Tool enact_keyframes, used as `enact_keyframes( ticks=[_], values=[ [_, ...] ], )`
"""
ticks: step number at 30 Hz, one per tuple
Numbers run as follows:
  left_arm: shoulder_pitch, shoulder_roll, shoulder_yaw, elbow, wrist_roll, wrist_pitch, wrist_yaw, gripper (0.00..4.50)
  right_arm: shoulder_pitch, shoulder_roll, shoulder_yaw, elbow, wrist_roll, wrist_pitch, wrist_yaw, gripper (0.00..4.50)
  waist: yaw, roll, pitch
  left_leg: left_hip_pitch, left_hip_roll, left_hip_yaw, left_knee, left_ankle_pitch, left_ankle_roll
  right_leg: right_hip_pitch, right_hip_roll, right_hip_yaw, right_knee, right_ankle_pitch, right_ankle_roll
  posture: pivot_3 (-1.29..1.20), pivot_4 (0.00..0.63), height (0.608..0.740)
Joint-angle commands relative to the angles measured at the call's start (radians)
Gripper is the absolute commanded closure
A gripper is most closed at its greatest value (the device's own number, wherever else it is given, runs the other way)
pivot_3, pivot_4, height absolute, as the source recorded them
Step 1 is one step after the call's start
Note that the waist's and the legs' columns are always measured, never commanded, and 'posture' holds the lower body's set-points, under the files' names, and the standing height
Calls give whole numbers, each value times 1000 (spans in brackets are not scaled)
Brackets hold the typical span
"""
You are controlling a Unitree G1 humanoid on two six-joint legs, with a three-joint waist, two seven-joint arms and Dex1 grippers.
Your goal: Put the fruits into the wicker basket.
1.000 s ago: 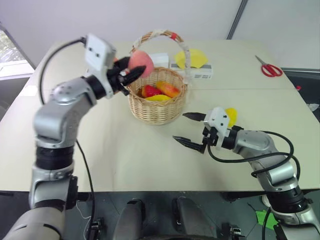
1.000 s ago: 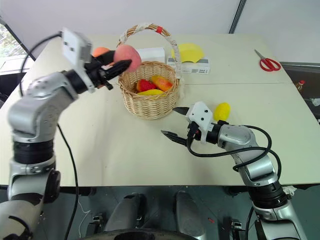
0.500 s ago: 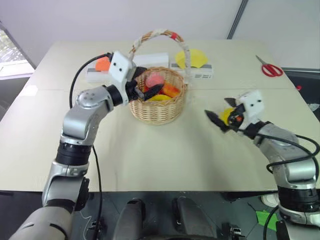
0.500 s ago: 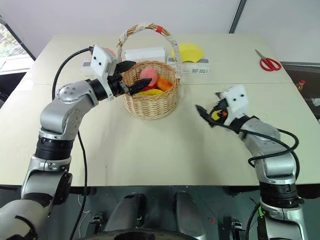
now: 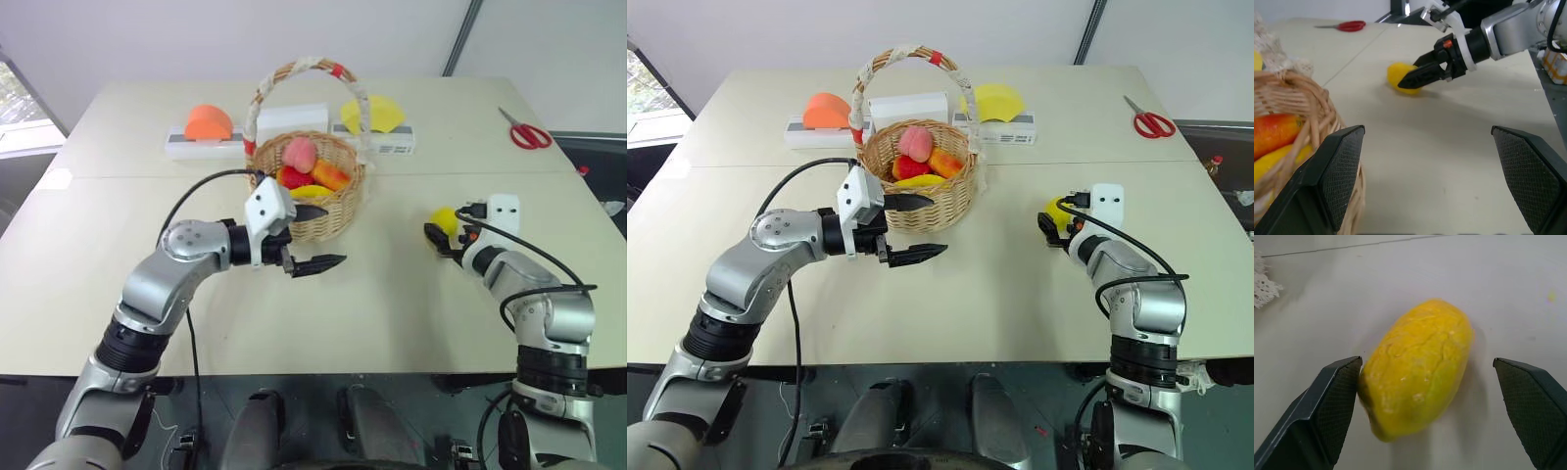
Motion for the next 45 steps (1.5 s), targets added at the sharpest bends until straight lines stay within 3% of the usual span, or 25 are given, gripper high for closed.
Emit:
enact_keyframes(
  ticks=[1,5,7,11,16,22,28,33,34,40,45],
  values=[
    [16,0,-1,-32,10,-20,5,0,-32,4,-20,0,5,-22,-11,543,0,0,0,0,0,0,0,0,0,0,0,0,0,0,0,0,150,740],
    [30,-4,16,-33,4,-17,11,0,-33,-2,-3,-9,0,-62,8,2354,-1,0,0,0,0,0,0,0,0,0,0,0,0,0,0,0,150,740],
    [46,-4,40,-37,-11,-16,15,0,-27,-27,33,-31,-25,-110,37,2749,-2,0,0,0,0,0,0,0,0,0,0,0,0,0,0,0,150,740],
    [94,7,128,-40,-57,-12,27,0,-3,-112,161,-119,-79,-220,163,2749,-3,1,0,0,0,1,0,0,0,-1,0,0,0,0,0,0,150,740],
    [178,47,310,-10,-137,-10,35,0,-59,-153,298,-319,33,-302,419,2749,-22,1,1,0,3,-1,0,0,0,-1,1,-1,0,0,0,0,150,740],
    [214,75,344,-12,-121,-30,48,0,-254,-54,433,-199,-33,-325,414,2749,-23,1,0,1,3,-1,1,0,0,0,0,-1,1,0,0,0,150,740],
    [238,48,304,-63,-110,-30,92,0,-452,103,483,104,-135,-320,299,2749,-21,1,0,0,2,-1,0,0,0,-1,-2,-1,1,0,0,0,150,740],
    [243,30,291,-79,-106,-30,121,0,-469,140,466,125,-152,-367,291,312,-20,1,1,-1,2,-1,-1,0,0,-2,-3,-1,1,0,0,0,150,740],
    [244,30,291,-80,-109,-30,125,0,-457,139,463,88,-144,-380,307,34,-20,1,1,-1,2,-1,-1,0,0,-2,-3,-1,1,0,0,0,150,740],
    [246,23,296,-70,-108,-46,142,0,-308,25,400,-162,-47,-383,449,34,-17,1,1,-2,2,-2,-1,0,0,-3,-3,-1,1,0,0,0,150,740],
    [222,4,298,-46,-121,-62,152,0,-218,-11,299,-192,-9,-324,389,34,-24,1,1,-1,2,-1,-1,0,0,-2,-2,-1,0,0,0,0,150,740]
  ],
)
